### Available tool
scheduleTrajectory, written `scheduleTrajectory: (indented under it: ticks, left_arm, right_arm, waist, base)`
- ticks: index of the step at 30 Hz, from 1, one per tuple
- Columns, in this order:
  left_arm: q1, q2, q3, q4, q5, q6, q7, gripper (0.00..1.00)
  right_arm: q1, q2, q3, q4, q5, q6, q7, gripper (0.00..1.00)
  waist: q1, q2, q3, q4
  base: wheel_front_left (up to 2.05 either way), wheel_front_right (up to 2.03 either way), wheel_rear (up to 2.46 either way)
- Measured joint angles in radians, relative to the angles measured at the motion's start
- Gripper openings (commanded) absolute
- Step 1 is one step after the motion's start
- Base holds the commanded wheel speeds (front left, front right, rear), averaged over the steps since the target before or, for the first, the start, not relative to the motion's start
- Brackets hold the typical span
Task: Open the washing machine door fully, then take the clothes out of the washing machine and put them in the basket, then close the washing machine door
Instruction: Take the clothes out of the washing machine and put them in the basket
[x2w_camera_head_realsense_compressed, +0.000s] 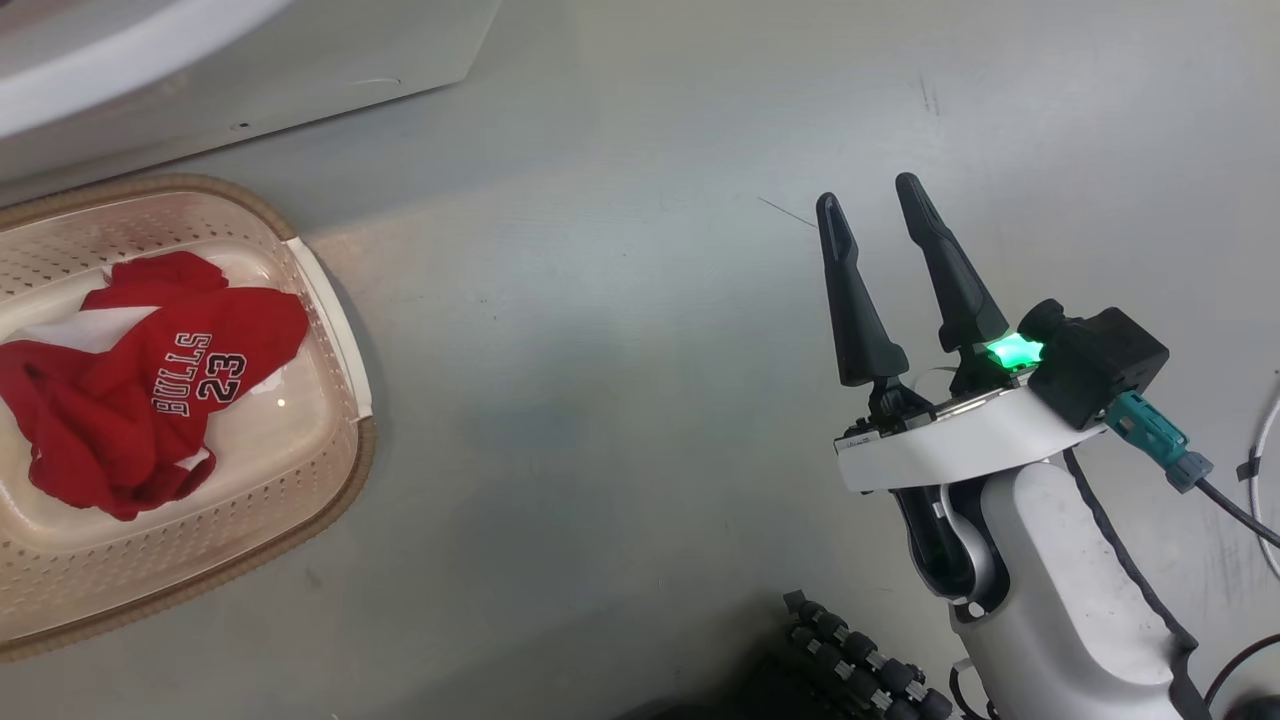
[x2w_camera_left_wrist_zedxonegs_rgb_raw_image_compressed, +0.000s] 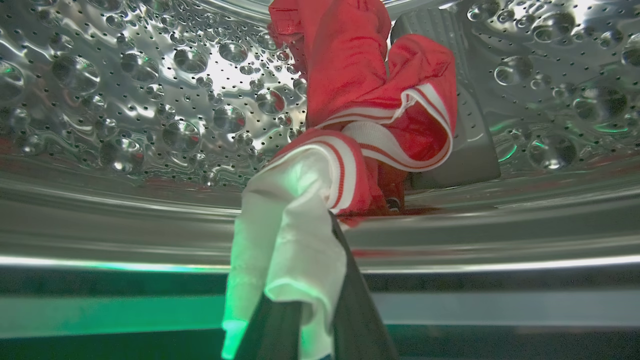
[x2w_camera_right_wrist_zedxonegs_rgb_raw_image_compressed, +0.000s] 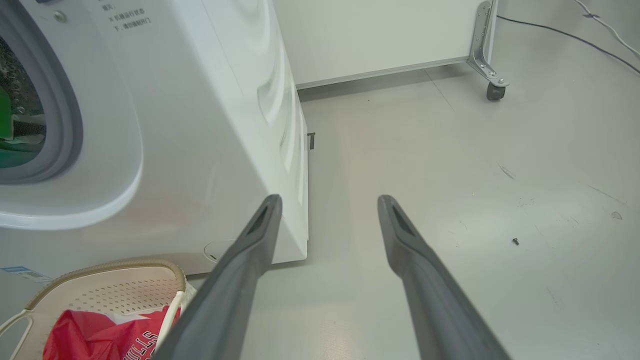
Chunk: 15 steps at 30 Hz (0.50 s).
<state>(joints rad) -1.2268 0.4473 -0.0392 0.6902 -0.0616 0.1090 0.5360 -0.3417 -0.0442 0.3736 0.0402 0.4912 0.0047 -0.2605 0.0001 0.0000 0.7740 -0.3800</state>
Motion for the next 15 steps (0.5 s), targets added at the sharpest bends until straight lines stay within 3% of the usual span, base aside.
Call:
scheduleTrajectory:
  ticks: [15]
  left_arm:
    - [-0.012, -0.079, 0.041, -0.024, -0.046, 0.0, -0.11, 0.0]
  right_arm:
    - [-0.018, 0.0, -0.009, 0.003, -0.003, 0.0, 0.0, 1.0]
  waist:
    - [0.0, 0.0, -0.008, 0.015]
  base:
    - [0.0, 0.0, 0.0]
